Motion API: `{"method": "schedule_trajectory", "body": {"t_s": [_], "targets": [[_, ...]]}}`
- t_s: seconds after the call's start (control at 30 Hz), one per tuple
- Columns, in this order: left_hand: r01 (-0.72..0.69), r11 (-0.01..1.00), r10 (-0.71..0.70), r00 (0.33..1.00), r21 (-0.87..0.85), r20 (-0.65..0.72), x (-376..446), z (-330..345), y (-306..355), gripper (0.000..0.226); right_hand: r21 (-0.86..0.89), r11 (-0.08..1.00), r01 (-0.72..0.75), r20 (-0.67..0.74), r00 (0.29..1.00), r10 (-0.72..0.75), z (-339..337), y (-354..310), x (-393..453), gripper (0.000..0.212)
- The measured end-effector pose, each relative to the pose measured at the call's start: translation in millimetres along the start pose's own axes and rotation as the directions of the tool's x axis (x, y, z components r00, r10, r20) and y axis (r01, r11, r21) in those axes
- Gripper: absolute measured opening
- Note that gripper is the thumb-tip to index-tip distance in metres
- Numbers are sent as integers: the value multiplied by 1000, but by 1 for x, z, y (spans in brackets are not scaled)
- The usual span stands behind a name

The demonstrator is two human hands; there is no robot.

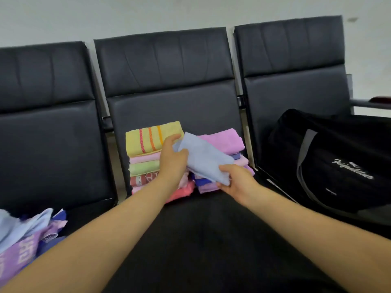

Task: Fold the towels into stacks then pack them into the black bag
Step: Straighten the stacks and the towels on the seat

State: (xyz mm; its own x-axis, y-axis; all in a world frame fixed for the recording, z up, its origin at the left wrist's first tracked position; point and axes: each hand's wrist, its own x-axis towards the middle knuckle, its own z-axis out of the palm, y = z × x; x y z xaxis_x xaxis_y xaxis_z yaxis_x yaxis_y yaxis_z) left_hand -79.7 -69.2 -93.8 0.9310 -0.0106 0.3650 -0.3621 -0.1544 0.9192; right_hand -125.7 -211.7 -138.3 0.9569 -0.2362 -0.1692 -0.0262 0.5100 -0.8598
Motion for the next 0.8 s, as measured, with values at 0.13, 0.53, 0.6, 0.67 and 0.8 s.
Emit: {"method": "schedule_trajectory", "body": {"t_s": [0.13, 0.53, 0.6, 0.67, 0.8], "targets": [[-372, 835, 338, 928, 406, 154, 54, 14, 2, 48, -294, 899, 326, -90, 927, -365, 7, -56, 61, 22], [-483, 229, 291, 862, 845, 414, 98, 36, -22, 42, -983, -47, 175, 167, 774, -611, -3, -76, 133, 47], [-531, 384, 337, 842, 756, 420, 75, 14, -15, 35, -951, 16, 309, 207, 674, -709, 2, -68, 116, 40], [-537, 476, 335, 843, 696, 421, 46, -17, -11, 27, -887, 134, 442, 219, 659, -719, 15, -54, 92, 31], [-443, 499, 184, 894, 745, 409, -19, -108, -21, 33, -805, 251, 538, 386, 795, -468, 55, -2, 33, 17]]}}
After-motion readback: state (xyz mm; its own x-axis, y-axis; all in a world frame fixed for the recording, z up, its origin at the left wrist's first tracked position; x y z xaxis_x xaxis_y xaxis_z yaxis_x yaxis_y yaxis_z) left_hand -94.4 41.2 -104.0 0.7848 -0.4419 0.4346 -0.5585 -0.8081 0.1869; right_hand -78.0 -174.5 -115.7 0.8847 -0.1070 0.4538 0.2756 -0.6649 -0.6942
